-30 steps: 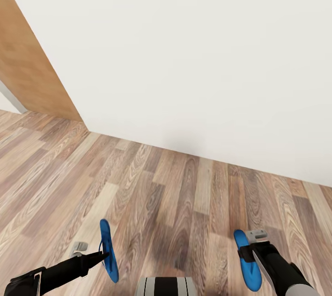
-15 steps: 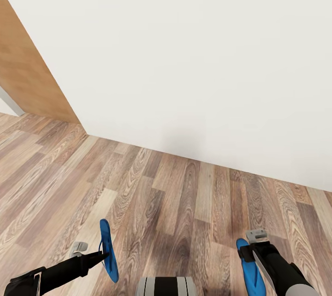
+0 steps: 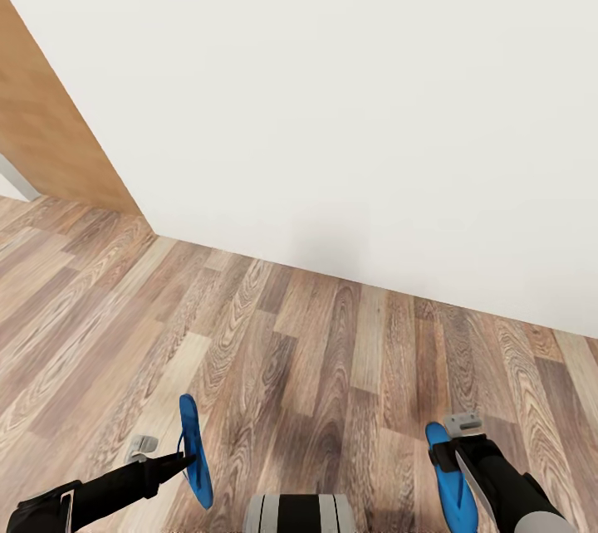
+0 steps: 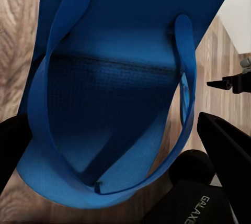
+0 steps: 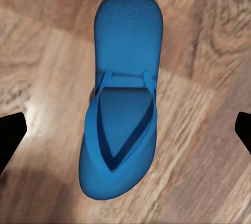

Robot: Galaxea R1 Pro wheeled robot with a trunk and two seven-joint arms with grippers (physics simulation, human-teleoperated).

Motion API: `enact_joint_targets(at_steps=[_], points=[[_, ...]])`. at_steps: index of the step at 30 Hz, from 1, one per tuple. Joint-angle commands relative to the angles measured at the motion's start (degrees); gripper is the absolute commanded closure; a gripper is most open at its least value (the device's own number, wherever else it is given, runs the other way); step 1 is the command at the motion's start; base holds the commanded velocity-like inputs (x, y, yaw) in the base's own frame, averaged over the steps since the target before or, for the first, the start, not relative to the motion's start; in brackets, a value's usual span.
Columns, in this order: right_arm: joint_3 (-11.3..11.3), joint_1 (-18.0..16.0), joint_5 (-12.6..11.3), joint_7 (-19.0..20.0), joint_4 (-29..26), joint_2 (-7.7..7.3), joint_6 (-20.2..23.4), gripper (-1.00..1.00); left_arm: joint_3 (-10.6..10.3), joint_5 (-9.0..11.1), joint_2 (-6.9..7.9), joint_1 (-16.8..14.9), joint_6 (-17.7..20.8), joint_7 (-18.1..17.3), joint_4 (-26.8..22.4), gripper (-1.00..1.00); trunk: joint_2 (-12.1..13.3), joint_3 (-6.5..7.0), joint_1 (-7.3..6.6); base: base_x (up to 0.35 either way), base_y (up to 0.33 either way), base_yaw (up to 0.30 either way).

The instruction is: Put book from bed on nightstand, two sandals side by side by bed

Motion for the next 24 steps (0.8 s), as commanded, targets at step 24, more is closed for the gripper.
enact_joint_targets(at_steps=[24], points=[[0.0,0.0,0.5,0.1,-0.1,0.00,0.4,-1.00,0.2,-0.4,-0.03,-0.1,0.5,-0.5,-0.1,1.00,-0.3,-5.36,0.61,0.000,0.000,0.000]])
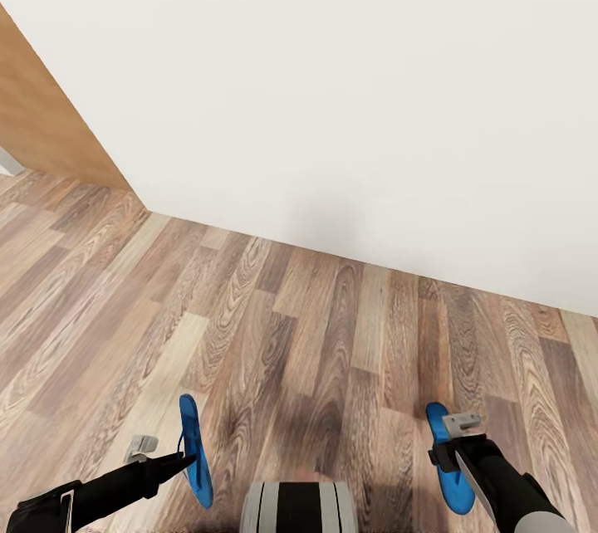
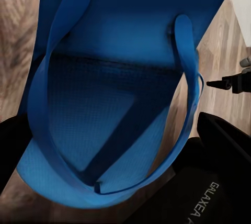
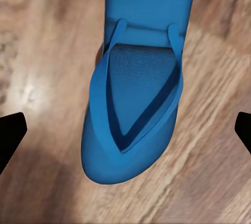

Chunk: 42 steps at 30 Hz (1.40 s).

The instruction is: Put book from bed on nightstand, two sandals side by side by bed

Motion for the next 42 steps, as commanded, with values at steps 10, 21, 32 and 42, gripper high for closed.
enact_joint_targets(at_steps=[10,21,32,42], points=[[0.0,0.0,0.5,0.0,0.0,0.00,0.3,-1.00,0.2,-0.4,0.02,0.0,0.6,-0.5,0.0,1.00,-0.1,-2.04,0.22,0.000,0.000,0.000],[0.0,0.0,0.6,0.0,0.0,0.06,0.1,-1.00,0.1,-0.5,-0.03,0.0,0.6,-0.4,0.0,1.00,-0.1,-2.04,0.22,0.000,0.000,0.000],[0.1,0.0,0.6,0.0,0.0,0.09,-9.8,-1.00,0.1,-0.5,-0.04,0.0,0.6,-0.4,0.0,1.00,-0.2,-2.92,0.32,0.000,0.000,0.000],[0.0,0.0,0.4,0.0,1.1,0.03,-17.4,-1.00,0.2,-0.5,-0.04,0.0,0.6,-0.3,0.0,1.00,-0.2,-2.92,0.32,0.000,0.000,0.000]])
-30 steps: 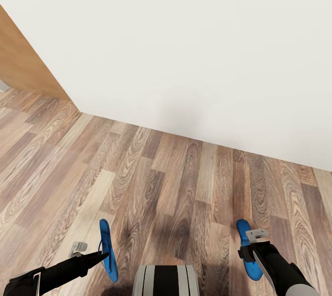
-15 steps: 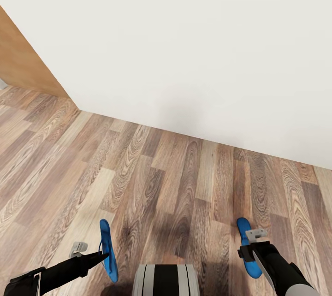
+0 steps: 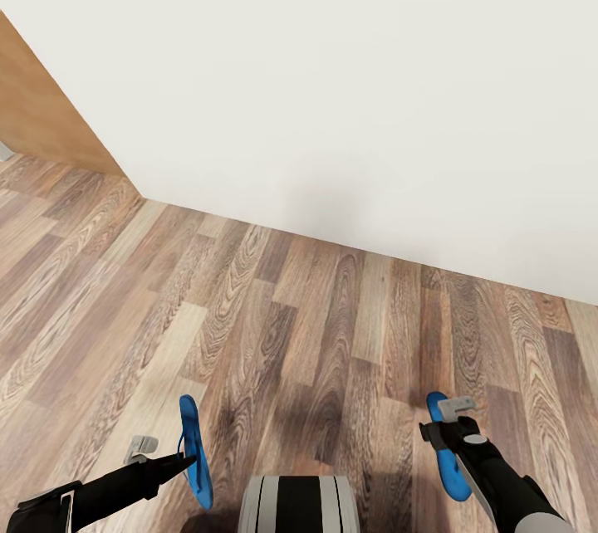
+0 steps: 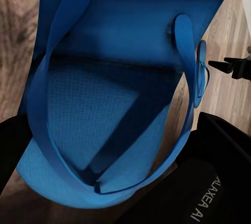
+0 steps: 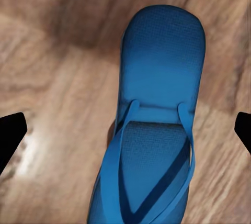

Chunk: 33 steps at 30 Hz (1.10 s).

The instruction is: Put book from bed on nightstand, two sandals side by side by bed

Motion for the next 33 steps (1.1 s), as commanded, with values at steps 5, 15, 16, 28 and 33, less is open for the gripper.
enact_joint_targets(at_steps=[5,15,16,28,33], points=[[-0.1,0.0,0.5,0.2,0.1,0.00,-0.1,-1.00,0.2,-0.4,-0.04,-0.1,0.6,-0.4,-0.1,1.00,0.0,-0.03,-0.01,0.000,0.000,0.000],[-0.4,0.0,0.5,0.0,11.8,-0.16,-8.3,-1.00,0.2,-0.5,-0.11,-0.1,0.6,-0.4,-0.1,1.00,0.0,-0.03,-0.01,0.000,0.000,0.000],[-0.7,0.0,0.5,0.0,12.1,-0.18,-8.5,-1.00,0.2,-0.5,-0.11,-0.1,0.6,-0.4,-0.1,1.00,0.0,-0.03,-0.01,0.000,0.000,0.000],[-2.3,0.0,0.5,0.0,12.2,-0.30,-8.9,-1.00,0.2,-0.4,-0.10,-0.1,0.6,-0.4,-0.1,1.00,0.0,-0.03,-0.01,0.000,0.000,0.000],[-2.3,0.0,0.5,-0.1,12.1,-0.42,-8.9,-1.00,0.3,-0.4,-0.08,-0.1,0.6,-0.4,-0.1,1.00,0.0,-0.03,-0.01,0.000,0.000,0.000]])
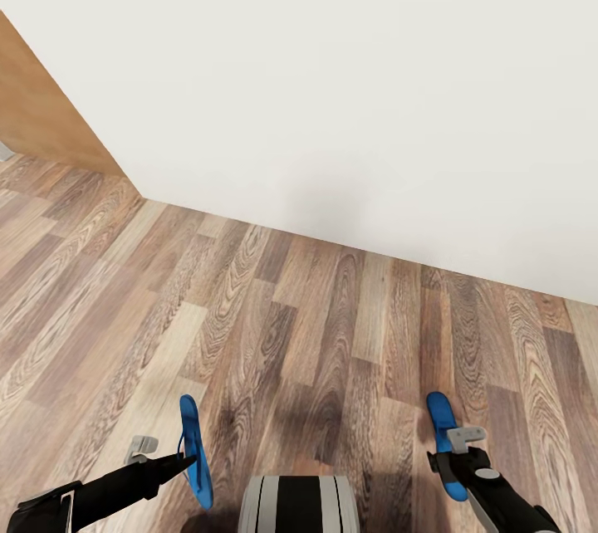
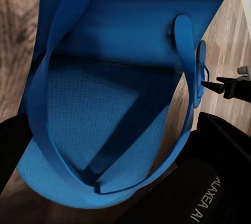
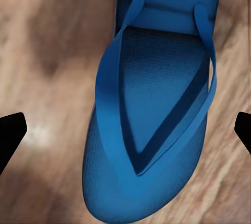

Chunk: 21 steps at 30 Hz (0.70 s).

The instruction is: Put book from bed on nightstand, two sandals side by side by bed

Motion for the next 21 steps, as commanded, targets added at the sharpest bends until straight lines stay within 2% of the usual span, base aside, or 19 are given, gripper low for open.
enact_joint_targets(at_steps=[1,11,21], points=[[-0.2,0.0,0.6,0.1,-0.1,0.01,0.3,-1.00,0.2,-0.4,-0.04,-0.1,0.6,-0.4,0.0,1.00,0.0,-0.03,-0.01,0.000,0.000,0.000],[-0.3,0.0,0.3,0.1,-0.3,-0.03,0.3,-1.00,0.2,-0.5,-0.06,-0.1,0.6,-0.4,0.0,1.00,0.0,-0.03,-0.01,0.000,0.000,0.000],[-0.3,0.0,0.3,0.1,-0.3,-0.04,0.3,-1.00,0.1,-0.5,-0.08,-0.1,0.6,-0.5,0.0,1.00,-0.1,-2.25,0.25,0.000,0.000,0.000]])
